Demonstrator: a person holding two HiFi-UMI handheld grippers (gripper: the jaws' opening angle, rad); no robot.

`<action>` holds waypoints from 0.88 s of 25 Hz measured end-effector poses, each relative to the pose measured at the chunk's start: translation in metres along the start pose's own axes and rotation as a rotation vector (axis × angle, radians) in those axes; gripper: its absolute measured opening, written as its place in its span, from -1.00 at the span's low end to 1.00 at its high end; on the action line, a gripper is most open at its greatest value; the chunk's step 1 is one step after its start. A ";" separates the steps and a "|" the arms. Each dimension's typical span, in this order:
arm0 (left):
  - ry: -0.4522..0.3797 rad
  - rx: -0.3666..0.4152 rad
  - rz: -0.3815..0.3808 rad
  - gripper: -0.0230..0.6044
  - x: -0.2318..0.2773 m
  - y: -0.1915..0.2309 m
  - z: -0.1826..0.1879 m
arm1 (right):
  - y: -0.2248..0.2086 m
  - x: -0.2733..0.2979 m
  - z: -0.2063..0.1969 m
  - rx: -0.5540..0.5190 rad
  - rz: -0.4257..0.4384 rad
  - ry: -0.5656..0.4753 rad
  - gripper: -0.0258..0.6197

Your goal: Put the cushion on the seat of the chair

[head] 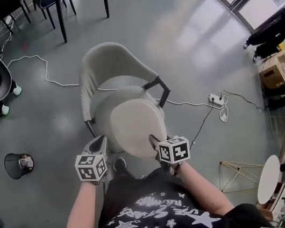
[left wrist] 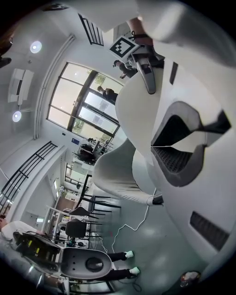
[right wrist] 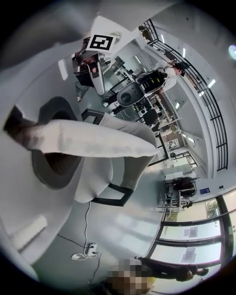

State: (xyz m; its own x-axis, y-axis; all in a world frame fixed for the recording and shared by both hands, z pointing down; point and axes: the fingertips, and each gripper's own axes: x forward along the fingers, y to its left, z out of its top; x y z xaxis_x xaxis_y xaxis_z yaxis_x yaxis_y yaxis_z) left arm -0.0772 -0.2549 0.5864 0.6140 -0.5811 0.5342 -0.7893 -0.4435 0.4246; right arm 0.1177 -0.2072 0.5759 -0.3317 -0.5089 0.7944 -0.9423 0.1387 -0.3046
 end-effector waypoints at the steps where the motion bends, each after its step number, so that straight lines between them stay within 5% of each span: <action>1: -0.001 -0.002 0.007 -0.88 0.001 0.004 0.002 | 0.002 0.005 0.003 -0.009 0.007 0.006 -0.73; 17: -0.011 -0.129 0.278 -0.88 0.006 0.022 0.001 | -0.011 0.082 0.028 -0.115 0.261 0.175 -0.73; 22: 0.007 -0.103 0.365 -0.89 0.021 0.019 0.004 | -0.029 0.108 0.039 -0.095 0.322 0.214 -0.73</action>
State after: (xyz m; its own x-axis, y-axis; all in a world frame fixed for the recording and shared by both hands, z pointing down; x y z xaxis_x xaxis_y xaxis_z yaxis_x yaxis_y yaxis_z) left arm -0.0791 -0.2779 0.6026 0.2932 -0.6835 0.6685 -0.9511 -0.1371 0.2769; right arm 0.1111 -0.2990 0.6496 -0.6029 -0.2393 0.7611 -0.7855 0.3450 -0.5138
